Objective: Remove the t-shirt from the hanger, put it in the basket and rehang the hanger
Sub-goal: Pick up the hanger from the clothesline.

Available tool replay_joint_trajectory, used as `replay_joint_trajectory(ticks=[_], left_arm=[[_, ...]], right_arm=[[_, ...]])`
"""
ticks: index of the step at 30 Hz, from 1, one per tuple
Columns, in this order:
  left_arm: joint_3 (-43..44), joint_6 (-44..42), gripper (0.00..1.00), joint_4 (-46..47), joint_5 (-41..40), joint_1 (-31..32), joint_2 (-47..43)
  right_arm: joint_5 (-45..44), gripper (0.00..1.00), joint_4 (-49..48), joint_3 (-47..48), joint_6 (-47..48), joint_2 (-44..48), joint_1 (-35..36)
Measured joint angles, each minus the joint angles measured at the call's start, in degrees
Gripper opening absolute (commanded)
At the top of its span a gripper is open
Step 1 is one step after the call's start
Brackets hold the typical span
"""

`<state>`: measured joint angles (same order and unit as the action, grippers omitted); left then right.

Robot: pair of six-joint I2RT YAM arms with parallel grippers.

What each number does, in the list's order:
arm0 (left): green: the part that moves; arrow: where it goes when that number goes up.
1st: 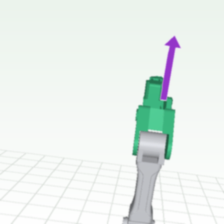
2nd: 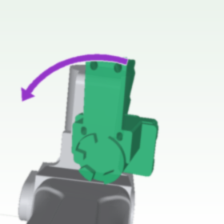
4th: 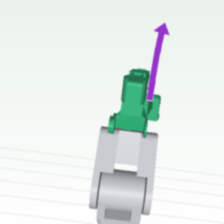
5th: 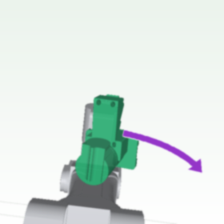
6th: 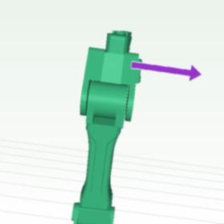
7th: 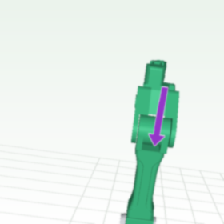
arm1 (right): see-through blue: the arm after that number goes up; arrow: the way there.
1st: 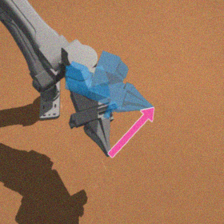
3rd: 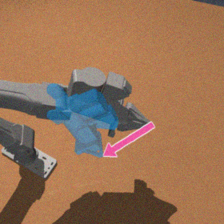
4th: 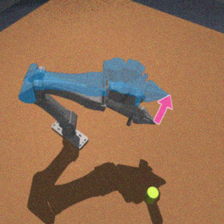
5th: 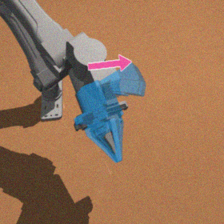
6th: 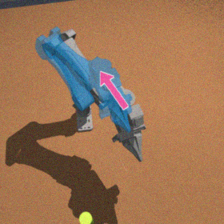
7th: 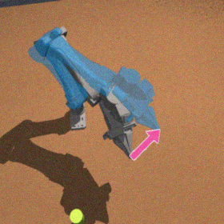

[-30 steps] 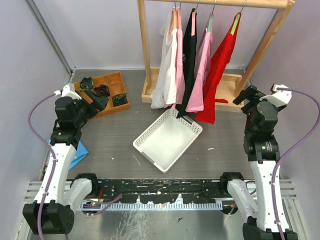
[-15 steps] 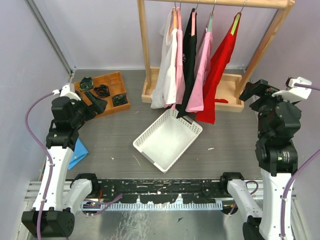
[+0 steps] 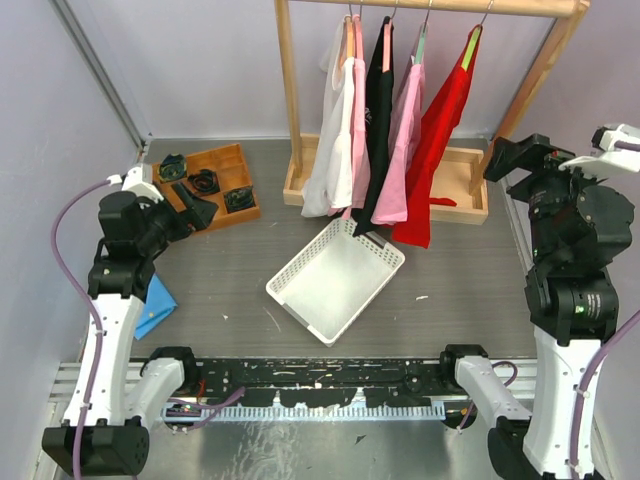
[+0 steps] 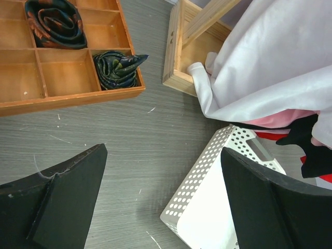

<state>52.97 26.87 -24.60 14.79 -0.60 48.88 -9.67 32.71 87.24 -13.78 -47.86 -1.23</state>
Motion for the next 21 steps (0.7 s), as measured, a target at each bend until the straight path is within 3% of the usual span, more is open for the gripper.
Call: replay_joint_trajectory(ticks=[8, 17, 21], left_arm=[[4.0, -1.8, 0.98, -3.0, -0.8, 2.8, 0.0], [11.0, -4.3, 0.98, -6.7, -15.0, 24.5, 2.1], [11.5, -4.3, 0.98, -7.9, -19.5, 29.3, 3.1]], right_arm=[[3.6, 0.93, 0.9, 5.1, -1.6, -4.3, 0.0], [8.0, 0.91, 1.5, 13.6, -3.5, -10.8, 0.0], [9.5, 0.9, 2.4, 16.8, -4.5, -14.7, 0.0]])
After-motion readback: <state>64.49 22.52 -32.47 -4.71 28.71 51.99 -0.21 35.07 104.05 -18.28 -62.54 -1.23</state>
